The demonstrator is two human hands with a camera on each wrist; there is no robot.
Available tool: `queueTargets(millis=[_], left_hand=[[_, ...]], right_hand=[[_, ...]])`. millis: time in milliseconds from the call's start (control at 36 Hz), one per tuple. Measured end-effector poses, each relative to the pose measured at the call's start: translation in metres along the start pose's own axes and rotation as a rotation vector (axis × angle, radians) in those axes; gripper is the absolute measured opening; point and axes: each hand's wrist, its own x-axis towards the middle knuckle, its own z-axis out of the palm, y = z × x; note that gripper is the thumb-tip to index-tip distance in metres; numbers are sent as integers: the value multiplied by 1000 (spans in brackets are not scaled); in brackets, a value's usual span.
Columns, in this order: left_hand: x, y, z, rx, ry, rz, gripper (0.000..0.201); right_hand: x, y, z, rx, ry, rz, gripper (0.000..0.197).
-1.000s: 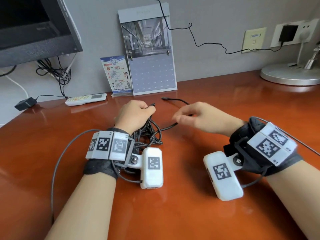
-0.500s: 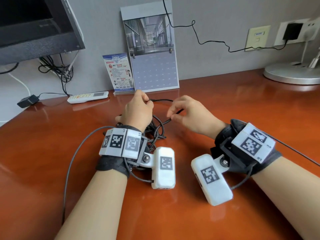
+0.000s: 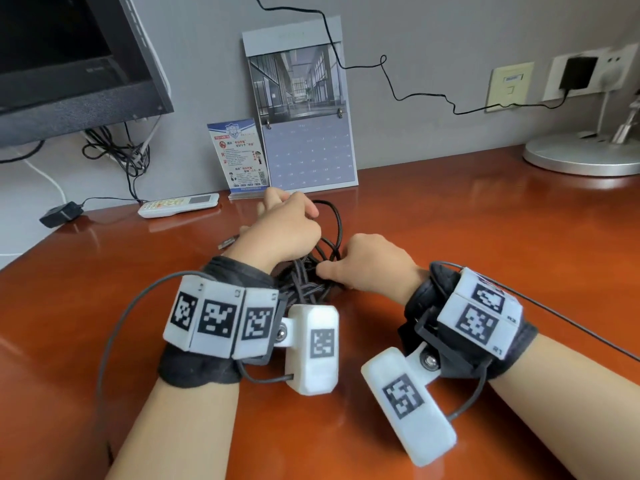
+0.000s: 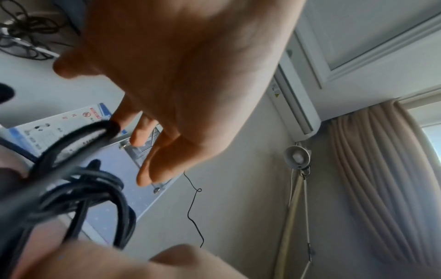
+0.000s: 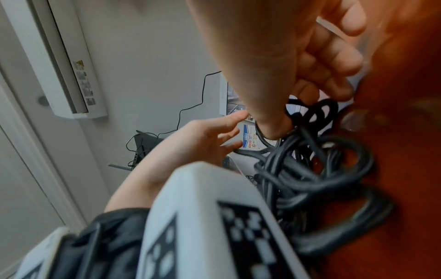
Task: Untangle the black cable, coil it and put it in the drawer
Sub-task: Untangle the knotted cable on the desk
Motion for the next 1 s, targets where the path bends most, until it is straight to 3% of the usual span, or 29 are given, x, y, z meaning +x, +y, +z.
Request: queueTargets(millis=[194,250,333,500,667,722,806,1000], left_hand=[[-3,-1,8,168,-110,107,14],[-2,-2,9,159,-84,130,13],[2,-5,10,102,-13,130,11],[4,-5,22,29,62,103,12],[6,-5,22,58,106,50,11],[7,-5,22,79,107,28,20],[10,-6,21,99,93,0,37],[16,-12,18,17,95,-44,35]], right_hand=[[1,6,-4,-53,181,-67,26],[2,7,-3,-69,239,-124,32],[4,8,-1,-56,318,-176,19],[13,13,5,78,379,-214,13],[12,11,6,312,373,-241,8],[11,12,6,407,315,-229,8],[7,11,5,599,185,-188,18],[1,7,1,919,104,-134,27]])
